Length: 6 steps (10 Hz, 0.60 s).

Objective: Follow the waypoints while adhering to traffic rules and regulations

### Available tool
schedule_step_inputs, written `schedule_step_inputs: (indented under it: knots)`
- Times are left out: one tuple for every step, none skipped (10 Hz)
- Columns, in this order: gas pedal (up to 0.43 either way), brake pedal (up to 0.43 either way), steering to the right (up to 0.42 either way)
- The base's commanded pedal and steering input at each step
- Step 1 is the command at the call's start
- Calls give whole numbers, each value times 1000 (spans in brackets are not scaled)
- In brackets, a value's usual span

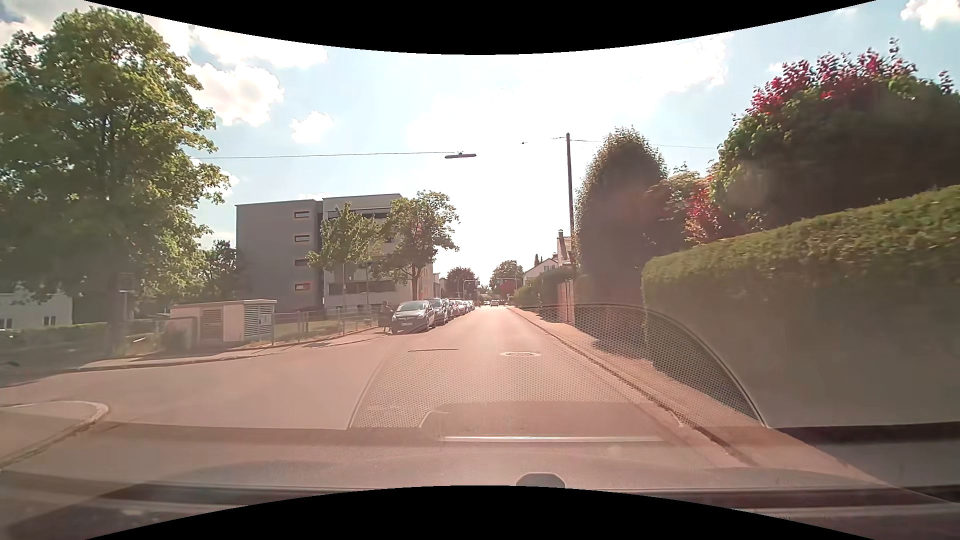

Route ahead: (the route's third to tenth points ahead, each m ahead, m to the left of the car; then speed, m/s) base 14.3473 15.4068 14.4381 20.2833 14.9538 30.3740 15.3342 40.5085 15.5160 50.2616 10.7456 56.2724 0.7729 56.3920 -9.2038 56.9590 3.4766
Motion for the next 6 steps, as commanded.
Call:
schedule_step_inputs:
  knots:
    - [98, 0, -28]
    - [98, 0, -36]
    - [98, 0, -46]
    - [79, 0, -57]
    - [39, 0, -70]
    - [39, 0, -93]
